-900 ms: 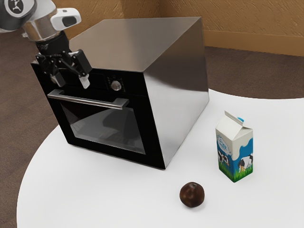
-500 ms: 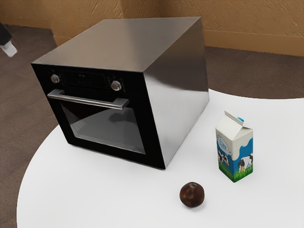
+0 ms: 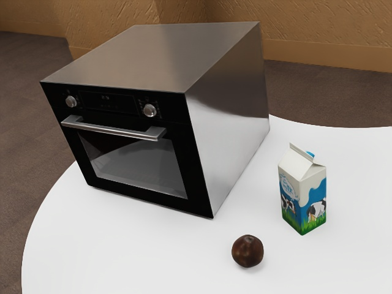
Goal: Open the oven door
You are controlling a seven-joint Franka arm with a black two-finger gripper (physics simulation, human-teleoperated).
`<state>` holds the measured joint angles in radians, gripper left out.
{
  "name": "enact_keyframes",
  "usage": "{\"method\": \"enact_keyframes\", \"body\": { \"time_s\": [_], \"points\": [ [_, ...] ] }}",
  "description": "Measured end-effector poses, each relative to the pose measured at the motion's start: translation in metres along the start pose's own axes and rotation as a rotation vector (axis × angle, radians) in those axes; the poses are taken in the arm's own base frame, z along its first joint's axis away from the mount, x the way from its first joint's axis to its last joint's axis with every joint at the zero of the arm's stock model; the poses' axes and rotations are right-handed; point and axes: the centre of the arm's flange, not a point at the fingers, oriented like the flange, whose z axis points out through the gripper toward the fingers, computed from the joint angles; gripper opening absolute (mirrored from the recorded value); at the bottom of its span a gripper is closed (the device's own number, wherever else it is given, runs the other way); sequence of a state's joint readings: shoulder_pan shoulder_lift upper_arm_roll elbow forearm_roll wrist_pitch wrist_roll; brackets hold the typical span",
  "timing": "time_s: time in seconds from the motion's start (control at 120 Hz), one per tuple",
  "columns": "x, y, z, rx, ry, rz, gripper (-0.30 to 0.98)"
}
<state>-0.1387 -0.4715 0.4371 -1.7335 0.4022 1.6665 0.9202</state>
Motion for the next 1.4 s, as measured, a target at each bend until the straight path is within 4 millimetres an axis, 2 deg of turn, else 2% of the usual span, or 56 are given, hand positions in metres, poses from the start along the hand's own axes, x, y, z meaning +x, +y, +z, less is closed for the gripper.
{"method": "enact_keyframes", "body": {
  "time_s": [0.242,0.533,0.667,0.767,0.917,0.967,1.083,1.217,1.308,1.4],
  "points": [
    [0.031,-0.007,0.028,0.017,0.056,0.253,0.67],
    [0.047,-0.006,0.026,0.066,0.088,0.482,0.67],
    [0.038,-0.015,0.034,0.062,0.078,0.529,0.67],
    [0.032,-0.022,0.032,0.066,0.076,0.556,0.67],
    [0.009,-0.038,0.049,0.041,0.066,0.557,0.67],
    [0.017,-0.035,0.045,0.046,0.082,0.590,0.67],
    [0.055,-0.017,0.028,0.062,0.159,0.692,0.67],
    [0.053,-0.005,0.019,0.055,0.259,0.719,0.67],
    [0.065,0.014,0.030,0.022,0.278,0.757,0.67],
    [0.066,0.022,0.035,0.009,0.292,0.765,0.67]
  ]
}}
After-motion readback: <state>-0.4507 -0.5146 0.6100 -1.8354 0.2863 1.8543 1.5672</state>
